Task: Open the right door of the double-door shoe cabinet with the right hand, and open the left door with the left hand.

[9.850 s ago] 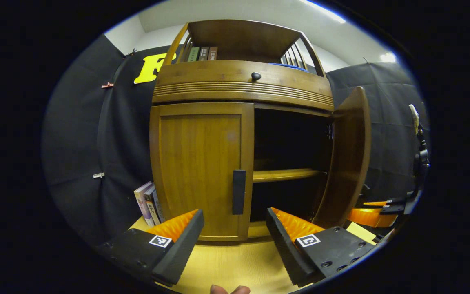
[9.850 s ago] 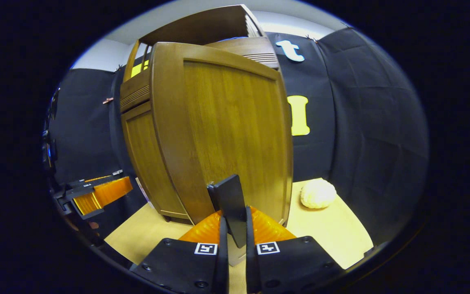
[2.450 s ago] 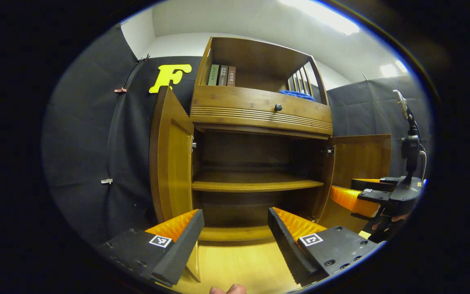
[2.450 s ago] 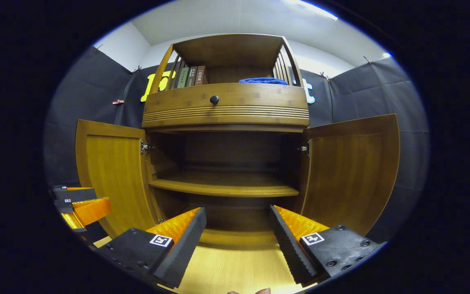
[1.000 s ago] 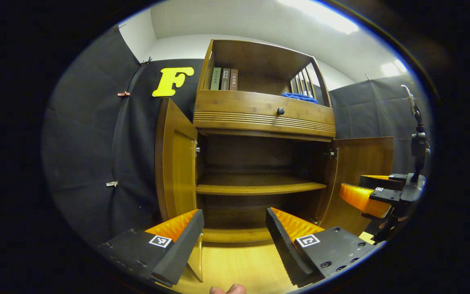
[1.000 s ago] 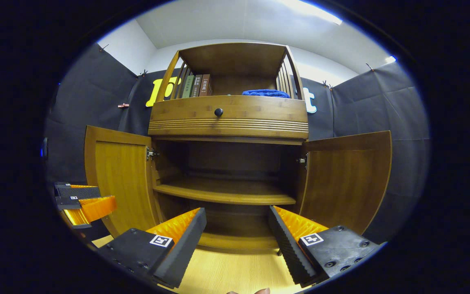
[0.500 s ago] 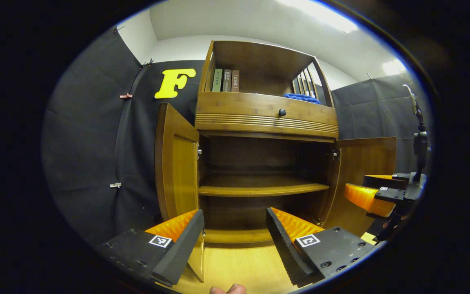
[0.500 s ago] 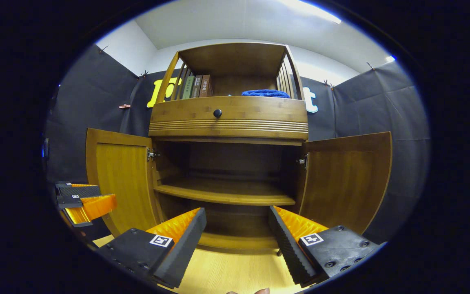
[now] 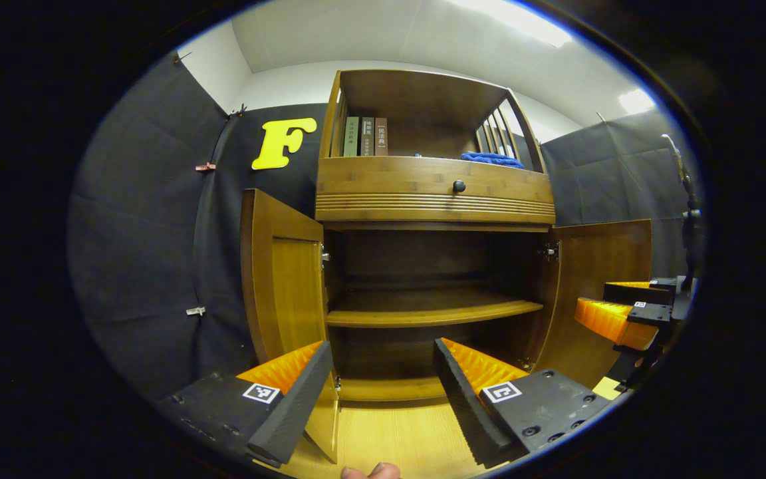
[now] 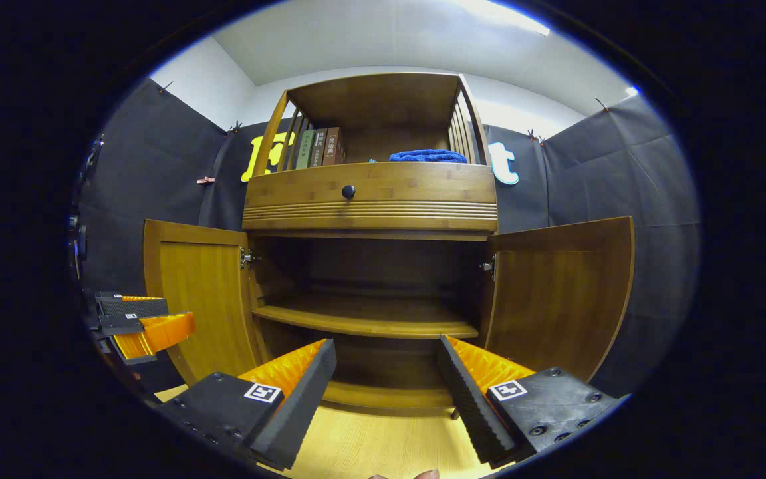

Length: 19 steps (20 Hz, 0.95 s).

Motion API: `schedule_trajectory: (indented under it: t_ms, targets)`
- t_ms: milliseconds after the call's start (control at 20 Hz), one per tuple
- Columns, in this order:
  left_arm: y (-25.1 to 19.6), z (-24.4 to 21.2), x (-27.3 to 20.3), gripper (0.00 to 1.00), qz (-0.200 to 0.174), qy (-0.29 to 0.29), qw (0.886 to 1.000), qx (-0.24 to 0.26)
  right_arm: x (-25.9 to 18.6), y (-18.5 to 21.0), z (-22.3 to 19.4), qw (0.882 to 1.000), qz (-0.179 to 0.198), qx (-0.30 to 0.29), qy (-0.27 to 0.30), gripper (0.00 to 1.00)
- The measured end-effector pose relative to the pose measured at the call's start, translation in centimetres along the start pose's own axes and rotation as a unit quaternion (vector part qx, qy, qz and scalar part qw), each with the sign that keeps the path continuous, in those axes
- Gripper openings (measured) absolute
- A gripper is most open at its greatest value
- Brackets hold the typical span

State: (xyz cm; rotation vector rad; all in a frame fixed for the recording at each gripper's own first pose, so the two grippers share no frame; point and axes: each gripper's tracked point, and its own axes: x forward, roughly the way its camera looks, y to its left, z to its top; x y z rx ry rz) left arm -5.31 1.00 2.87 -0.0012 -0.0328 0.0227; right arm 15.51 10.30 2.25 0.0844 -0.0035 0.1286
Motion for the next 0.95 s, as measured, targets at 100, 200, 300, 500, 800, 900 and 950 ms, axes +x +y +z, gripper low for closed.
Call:
schedule_trajectory:
  t_ms: [100,200,300,500,800,900,950]
  targets:
    - [-0.2,0.1,0.2,0.95,0.004,0.001,1.0,0.003,0.0,0.1,0.0,1.0,0.011,0.009,0.004,0.98]
    - [-0.2,0.2,0.4,0.95,0.013,0.003,1.0,0.002,0.2,0.2,0.0,1.0,0.021,0.01,0.004,0.98]
    - [-0.1,0.2,0.5,0.95,0.023,0.004,1.0,-0.001,0.4,0.1,-0.3,1.0,0.03,0.005,0.007,0.98]
    - [0.2,0.2,0.6,0.95,0.044,0.008,0.999,-0.006,0.6,0.0,-0.8,0.999,0.048,0.014,0.014,0.98]
    - [-1.0,0.6,0.2,0.93,0.052,0.002,0.999,0.0,0.8,-1.0,-0.9,0.998,0.058,0.025,0.014,0.95]
    - [-1.6,0.8,0.3,0.95,0.051,0.001,0.999,-0.002,0.9,-1.4,-0.8,0.998,0.059,0.028,0.013,0.96]
    - [-1.9,0.8,0.4,0.93,0.051,0.001,0.999,-0.005,0.9,-1.5,-0.8,0.998,0.06,0.03,0.012,0.98]
